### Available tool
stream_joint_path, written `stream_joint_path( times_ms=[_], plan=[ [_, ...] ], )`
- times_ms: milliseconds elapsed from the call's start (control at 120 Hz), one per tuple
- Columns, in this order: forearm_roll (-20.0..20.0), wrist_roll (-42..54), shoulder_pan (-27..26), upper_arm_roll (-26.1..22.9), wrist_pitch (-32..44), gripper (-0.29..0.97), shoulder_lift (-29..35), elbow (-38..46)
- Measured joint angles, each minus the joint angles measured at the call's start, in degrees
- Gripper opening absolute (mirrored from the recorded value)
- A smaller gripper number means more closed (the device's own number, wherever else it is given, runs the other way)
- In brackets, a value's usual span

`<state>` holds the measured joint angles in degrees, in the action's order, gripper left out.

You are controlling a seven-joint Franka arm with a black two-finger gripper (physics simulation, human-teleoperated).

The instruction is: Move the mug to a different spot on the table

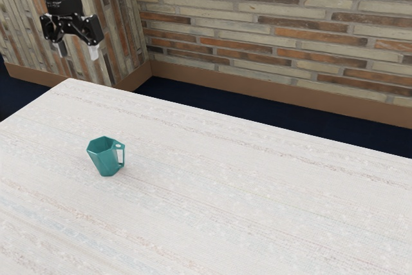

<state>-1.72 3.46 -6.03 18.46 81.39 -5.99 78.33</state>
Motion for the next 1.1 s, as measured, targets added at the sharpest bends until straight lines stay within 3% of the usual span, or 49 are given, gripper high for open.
stream_joint_path(
  times_ms=[275, 450, 617, 858, 1100],
  plan=[
    [0.9, 0.4, -0.9, -0.6, 1.0, 0.68, -1.0, 0.0],
    [6.7, 9.0, -2.9, -4.2, 3.7, 0.68, -2.2, 0.0],
    [11.7, 18.8, -4.1, -4.5, 7.0, 0.68, -5.1, 1.1],
    [15.4, 34.1, -5.0, -4.5, 15.7, 0.68, -8.1, 3.5],
    [23.3, 43.9, -6.5, -4.5, 22.2, 0.68, -12.5, 8.7]
  ],
)
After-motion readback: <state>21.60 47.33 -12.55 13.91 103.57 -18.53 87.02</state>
